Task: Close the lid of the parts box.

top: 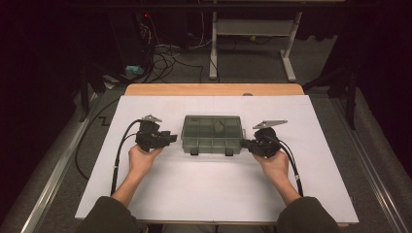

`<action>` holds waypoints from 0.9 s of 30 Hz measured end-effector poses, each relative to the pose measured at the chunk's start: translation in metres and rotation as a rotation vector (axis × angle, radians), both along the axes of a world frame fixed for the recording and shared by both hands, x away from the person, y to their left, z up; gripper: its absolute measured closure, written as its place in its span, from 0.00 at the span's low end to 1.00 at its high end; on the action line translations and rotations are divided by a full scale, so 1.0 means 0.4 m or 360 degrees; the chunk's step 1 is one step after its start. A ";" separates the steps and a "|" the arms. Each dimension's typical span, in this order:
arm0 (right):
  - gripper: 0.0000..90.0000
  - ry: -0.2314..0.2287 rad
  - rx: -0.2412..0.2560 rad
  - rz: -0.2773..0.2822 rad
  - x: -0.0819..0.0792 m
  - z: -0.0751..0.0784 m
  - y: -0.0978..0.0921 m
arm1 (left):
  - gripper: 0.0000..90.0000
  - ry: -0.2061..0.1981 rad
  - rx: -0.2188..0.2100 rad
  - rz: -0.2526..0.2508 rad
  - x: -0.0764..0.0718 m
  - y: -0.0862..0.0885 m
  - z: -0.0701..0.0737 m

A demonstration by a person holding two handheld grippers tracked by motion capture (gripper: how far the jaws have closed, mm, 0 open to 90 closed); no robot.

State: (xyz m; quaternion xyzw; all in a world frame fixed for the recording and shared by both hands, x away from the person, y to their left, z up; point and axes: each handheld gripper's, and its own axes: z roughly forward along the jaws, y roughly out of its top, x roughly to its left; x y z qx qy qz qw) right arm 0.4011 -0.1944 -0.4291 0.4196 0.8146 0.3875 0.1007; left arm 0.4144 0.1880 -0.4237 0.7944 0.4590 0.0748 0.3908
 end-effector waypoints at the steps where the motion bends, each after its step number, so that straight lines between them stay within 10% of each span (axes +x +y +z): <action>1: 0.98 0.0000 -0.0001 0.0001 0.000 -0.001 0.000 | 0.68 -0.0009 -0.0019 0.0007 -0.001 0.001 0.006; 27: 0.96 0.0009 -0.0029 -0.0014 -0.011 -0.008 -0.019 | 0.70 -0.0079 0.0055 -0.0132 -0.009 -0.086 0.031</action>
